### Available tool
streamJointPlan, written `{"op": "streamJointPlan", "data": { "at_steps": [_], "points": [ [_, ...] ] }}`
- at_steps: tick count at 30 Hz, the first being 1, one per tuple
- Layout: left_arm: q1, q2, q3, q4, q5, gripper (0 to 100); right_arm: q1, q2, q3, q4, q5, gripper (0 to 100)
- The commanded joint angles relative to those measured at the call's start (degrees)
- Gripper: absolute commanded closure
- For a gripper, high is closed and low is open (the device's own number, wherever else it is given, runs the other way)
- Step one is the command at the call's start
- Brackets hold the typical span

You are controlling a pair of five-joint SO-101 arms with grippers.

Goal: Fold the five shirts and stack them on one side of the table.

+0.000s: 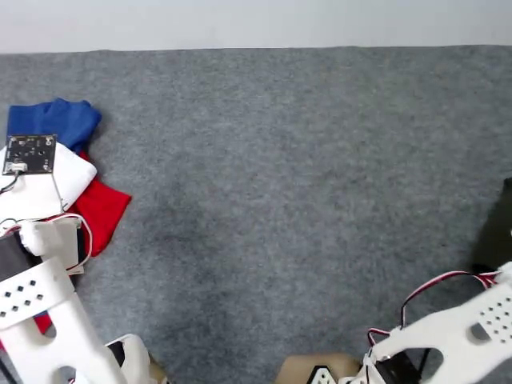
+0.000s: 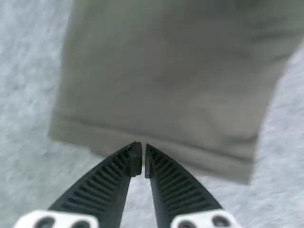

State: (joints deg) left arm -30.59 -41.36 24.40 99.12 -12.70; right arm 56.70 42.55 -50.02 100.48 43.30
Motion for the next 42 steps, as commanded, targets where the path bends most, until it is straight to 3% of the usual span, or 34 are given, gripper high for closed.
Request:
{"op": "streamJointPlan", "data": {
  "at_steps": [1, 12, 21, 31, 42],
  "points": [
    [0.5, -1.1, -0.6, -0.4, 0.0, 100, 0.5, -6.1, 4.7, 1.0, -0.2, 98.8],
    [0.5, -1.1, -0.6, -0.4, 0.0, 100, 3.2, -0.2, 5.1, -8.7, -0.2, 98.7],
    [0.5, -1.1, -0.6, -0.6, -0.3, 100, 7.6, 5.4, 4.9, -7.3, 4.4, 98.7],
    [0.5, -1.1, -0.5, -0.8, -0.4, 100, 6.7, -5.3, 4.8, -1.4, 6.9, 98.8],
    [0.5, -1.1, -0.7, -0.4, -0.4, 100, 4.1, -18.9, 5.1, 2.3, 4.1, 98.8]
  ]
}}
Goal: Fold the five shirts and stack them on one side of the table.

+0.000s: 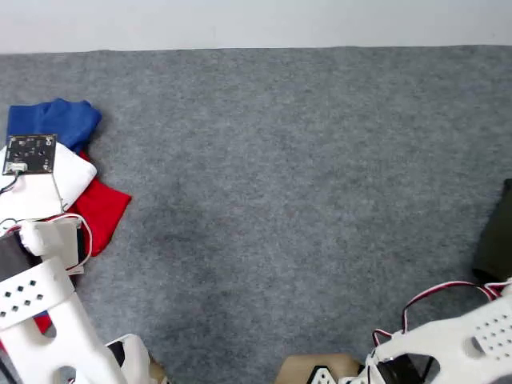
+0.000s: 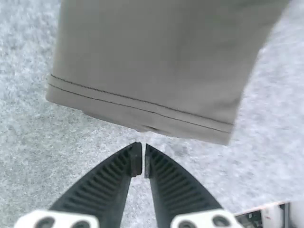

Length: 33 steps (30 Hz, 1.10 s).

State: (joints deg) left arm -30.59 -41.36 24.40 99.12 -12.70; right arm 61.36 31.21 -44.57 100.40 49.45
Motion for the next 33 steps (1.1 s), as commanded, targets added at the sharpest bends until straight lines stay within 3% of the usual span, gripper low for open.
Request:
{"op": "streamJointPlan", "data": {
  "at_steps": [1, 7, 15, 22, 28, 33],
  "points": [
    [0.5, -1.1, -0.7, -0.4, -0.4, 100, -0.6, -9.2, -0.2, 2.5, -3.1, 98.8],
    [0.5, -1.1, -0.6, -0.7, -0.9, 100, -4.9, -22.3, 11.5, 2.5, -4.7, 98.8],
    [-1.8, -1.0, -0.7, -1.1, -13.5, 100, -20.5, -50.7, 39.4, 2.4, -16.7, 98.8],
    [-12.7, -0.6, 1.4, -8.2, -24.1, 100, -31.0, -69.1, 57.9, 2.3, -26.0, 98.8],
    [-22.5, -0.5, 10.0, -21.0, -31.9, 100, -32.7, -76.4, 66.5, 2.3, -30.2, 98.8],
    [-26.0, -0.5, 19.0, -31.6, -37.2, 97, -33.3, -80.2, 67.5, 2.2, -30.8, 98.8]
  ]
}}
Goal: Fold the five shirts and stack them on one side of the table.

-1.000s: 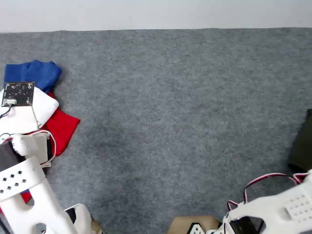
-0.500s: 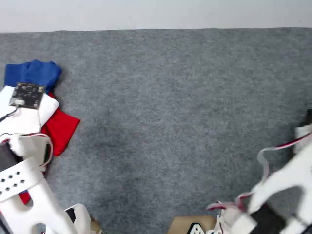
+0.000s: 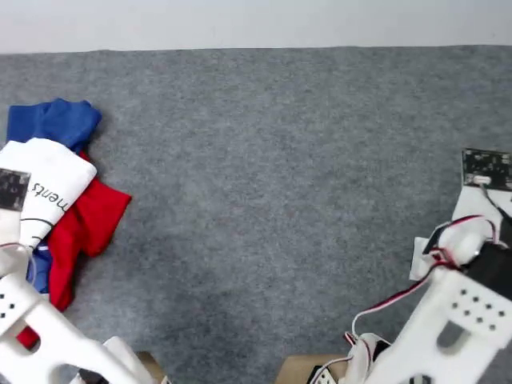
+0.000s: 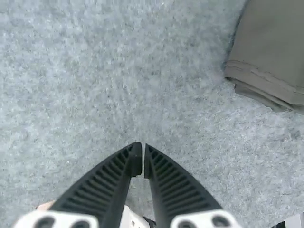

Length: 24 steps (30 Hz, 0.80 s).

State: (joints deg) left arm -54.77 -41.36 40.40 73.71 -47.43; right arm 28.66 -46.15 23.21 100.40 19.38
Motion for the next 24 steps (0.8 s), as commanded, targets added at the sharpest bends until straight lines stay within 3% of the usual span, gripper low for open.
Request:
{"op": "streamJointPlan", "data": {
  "at_steps": [1, 7, 12, 20, 24],
  "points": [
    [-2.2, -0.5, 4.7, -7.9, -3.0, 95, -0.6, -3.4, -0.3, 2.2, -0.7, 98.8],
    [-2.2, -0.5, 12.2, -15.7, -10.0, 85, -0.3, -5.9, -0.1, 2.3, -0.7, 98.8],
    [-2.2, -0.5, 14.6, -27.3, -13.8, 81, -0.3, -8.1, 0.0, 2.4, -0.6, 98.8],
    [-1.8, -0.5, 25.4, -47.5, -19.5, 81, -0.3, -8.7, 0.0, 2.4, -0.4, 98.8],
    [-1.8, -0.5, 30.7, -52.9, -22.0, 81, -0.3, -8.7, 0.0, 2.4, -0.4, 98.8]
  ]
}}
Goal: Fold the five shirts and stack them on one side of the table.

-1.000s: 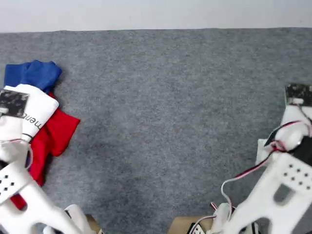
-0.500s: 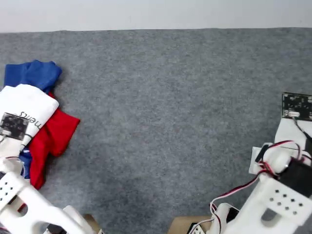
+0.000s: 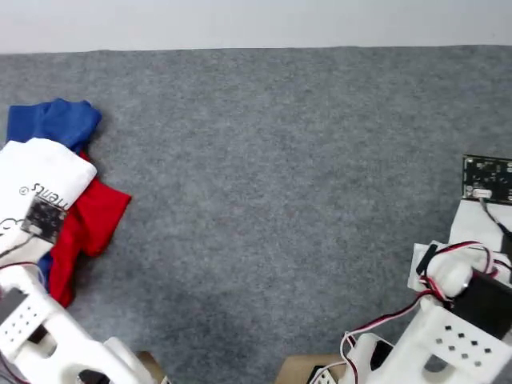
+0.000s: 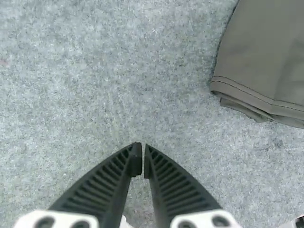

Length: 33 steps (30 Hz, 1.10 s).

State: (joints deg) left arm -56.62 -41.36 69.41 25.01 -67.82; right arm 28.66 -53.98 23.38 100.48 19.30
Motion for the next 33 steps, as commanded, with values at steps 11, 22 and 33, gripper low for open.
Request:
{"op": "streamJointPlan", "data": {
  "at_steps": [11, 22, 33],
  "points": [
    [2.5, -0.5, 4.2, -5.0, -1.5, 81, -0.3, -0.9, -0.2, 2.3, -0.4, 98.8],
    [3.0, 0.5, 4.1, -5.1, -1.6, 88, -0.4, -0.9, -0.3, 2.2, -0.3, 98.8],
    [3.3, 13.6, -1.6, -8.0, -1.4, 88, -0.3, -0.9, -0.3, 2.2, -0.3, 98.8]
  ]
}}
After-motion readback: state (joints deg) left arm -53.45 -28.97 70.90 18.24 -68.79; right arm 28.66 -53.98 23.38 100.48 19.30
